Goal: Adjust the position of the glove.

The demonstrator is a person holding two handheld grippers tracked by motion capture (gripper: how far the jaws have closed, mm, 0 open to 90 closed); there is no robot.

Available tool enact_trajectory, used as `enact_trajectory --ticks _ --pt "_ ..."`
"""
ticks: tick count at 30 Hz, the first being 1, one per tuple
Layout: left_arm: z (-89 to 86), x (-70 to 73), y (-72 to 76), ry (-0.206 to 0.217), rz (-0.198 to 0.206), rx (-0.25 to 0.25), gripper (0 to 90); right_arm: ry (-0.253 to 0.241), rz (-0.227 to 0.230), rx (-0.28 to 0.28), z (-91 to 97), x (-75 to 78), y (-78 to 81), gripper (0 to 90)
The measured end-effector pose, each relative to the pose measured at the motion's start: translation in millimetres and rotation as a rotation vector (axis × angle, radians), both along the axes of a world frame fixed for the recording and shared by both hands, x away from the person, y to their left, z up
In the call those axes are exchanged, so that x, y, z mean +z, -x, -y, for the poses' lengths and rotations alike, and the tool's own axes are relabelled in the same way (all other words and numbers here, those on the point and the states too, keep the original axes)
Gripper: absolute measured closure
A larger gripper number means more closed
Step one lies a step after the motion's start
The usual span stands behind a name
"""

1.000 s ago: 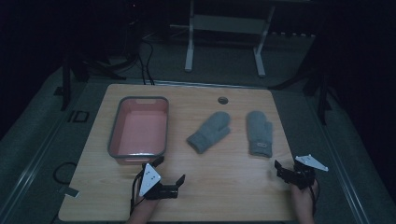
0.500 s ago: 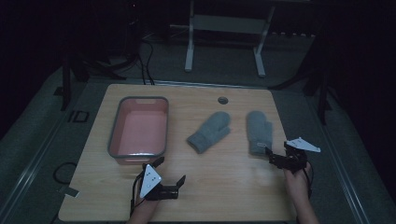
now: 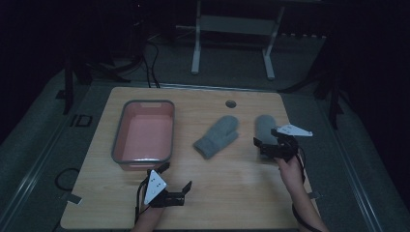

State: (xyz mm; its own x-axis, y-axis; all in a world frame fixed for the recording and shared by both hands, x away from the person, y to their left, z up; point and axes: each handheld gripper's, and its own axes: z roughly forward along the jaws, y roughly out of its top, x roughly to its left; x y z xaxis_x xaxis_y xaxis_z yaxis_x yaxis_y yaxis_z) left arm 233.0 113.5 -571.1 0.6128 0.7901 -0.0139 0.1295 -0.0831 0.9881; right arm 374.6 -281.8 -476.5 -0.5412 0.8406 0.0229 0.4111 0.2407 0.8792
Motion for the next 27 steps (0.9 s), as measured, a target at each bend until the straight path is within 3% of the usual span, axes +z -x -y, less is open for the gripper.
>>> enact_trajectory --ticks 8,12,16,18,22,27 --pt "-0.2 0.0 -0.5 0.005 -0.004 -0.002 0.3 -0.033 -0.021 0.055 -20.3 1.1 -25.0 13.9" --pt "-0.2 0.1 -0.7 0.005 -0.005 -0.003 0.4 0.003 -0.021 0.043 -29.1 -0.1 -38.5 13.8" --pt "-0.1 0.1 -0.7 0.004 -0.005 -0.007 0.3 0.011 -0.039 0.072 -38.1 -3.3 -51.8 14.0" --pt "0.2 0.1 -0.6 0.005 -0.004 -0.011 0.3 0.056 -0.036 0.102 -46.9 -8.0 -59.7 14.7" --pt "0.3 0.1 -1.0 0.008 -0.007 -0.017 0.3 0.082 -0.070 0.139 -57.9 -14.9 -71.8 20.0" --pt "0.2 0.1 -1.1 0.008 -0.007 -0.019 0.3 0.108 -0.082 0.177 -73.4 -22.2 -84.2 20.5"
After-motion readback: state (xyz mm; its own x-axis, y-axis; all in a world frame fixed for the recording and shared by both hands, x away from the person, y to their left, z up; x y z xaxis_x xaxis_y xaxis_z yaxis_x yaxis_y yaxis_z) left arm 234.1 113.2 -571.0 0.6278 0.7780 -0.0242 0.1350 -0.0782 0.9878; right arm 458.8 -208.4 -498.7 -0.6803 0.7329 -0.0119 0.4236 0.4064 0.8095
